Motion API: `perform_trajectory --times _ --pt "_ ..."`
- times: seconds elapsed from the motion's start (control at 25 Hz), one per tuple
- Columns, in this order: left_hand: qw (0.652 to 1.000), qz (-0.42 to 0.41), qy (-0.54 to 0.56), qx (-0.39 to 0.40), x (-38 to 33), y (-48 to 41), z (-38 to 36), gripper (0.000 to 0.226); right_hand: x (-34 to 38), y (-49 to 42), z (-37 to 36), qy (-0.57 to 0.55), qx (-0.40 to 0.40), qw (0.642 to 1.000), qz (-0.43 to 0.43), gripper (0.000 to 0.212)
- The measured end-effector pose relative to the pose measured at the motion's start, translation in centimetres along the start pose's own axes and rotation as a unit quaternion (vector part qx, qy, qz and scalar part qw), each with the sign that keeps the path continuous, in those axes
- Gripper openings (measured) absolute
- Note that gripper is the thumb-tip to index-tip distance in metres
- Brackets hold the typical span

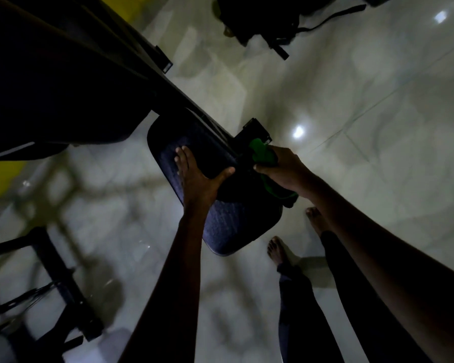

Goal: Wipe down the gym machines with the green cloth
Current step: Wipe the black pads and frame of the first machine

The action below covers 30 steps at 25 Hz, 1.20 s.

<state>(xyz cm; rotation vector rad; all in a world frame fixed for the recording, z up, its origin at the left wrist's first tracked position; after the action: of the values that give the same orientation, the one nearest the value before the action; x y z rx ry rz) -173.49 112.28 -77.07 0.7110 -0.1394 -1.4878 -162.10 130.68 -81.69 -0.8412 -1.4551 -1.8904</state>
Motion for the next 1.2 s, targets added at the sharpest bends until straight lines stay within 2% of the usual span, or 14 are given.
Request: perform_trajectory --times 0.08,0.16,0.32,0.44,0.6,0.68,0.8,0.92,1.04,1.2 --pt "1.0 -0.001 0.008 -0.001 0.0 0.0 -0.1 0.132 -1.0 0.7 0.4 -0.013 0.013 1.0 -0.002 0.038" --pt "1.0 0.002 0.016 -0.008 0.1 -0.3 -0.2 0.134 -0.8 0.6 0.5 0.004 0.024 1.0 -0.001 0.033" --pt "1.0 0.004 0.012 -0.022 0.4 -0.3 -0.2 0.133 2.6 -3.0 -0.2 0.022 0.003 0.999 0.039 0.048" --pt "0.995 -0.008 0.012 -0.098 0.7 -1.8 2.1 0.121 2.5 -3.9 -0.2 0.013 0.027 0.999 0.03 0.05" --pt "0.999 -0.013 -0.035 -0.04 0.7 -4.5 3.1 0.129 0.6 -2.9 0.2 0.05 0.054 0.997 0.01 0.053" --pt "0.999 -0.01 -0.047 -0.019 0.5 -4.6 3.0 0.13 1.9 -4.1 -0.1 0.038 0.035 0.998 0.026 0.055" --pt "0.998 -0.003 -0.061 -0.004 0.2 -4.7 3.2 0.132 4.7 -6.3 -0.7 0.014 0.029 0.998 0.061 0.047" --pt "0.997 0.016 -0.073 0.021 0.2 -4.9 2.6 0.146 4.1 -6.1 -0.3 -0.005 0.05 0.998 0.04 0.048" --pt "0.997 0.025 -0.072 0.005 0.3 -4.9 2.1 0.149 3.4 -5.3 -0.1 0.014 0.061 0.997 0.039 0.049" --pt "0.997 0.02 -0.076 -0.017 0.7 -5.1 1.9 0.148 6.4 -8.8 -1.4 -0.037 0.053 0.995 0.071 0.046"
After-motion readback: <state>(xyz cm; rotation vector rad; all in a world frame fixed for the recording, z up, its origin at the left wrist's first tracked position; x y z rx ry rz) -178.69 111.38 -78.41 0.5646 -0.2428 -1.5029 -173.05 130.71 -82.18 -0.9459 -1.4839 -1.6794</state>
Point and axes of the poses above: each hand's wrist, its own y-axis away from the middle knuckle, its own z-axis out of the back of the hand, x = y × z, the point moved 5 cm from there along -y, towards the middle knuckle, and after that the axes turned 8 degrees about z, right-handed, at the moved point
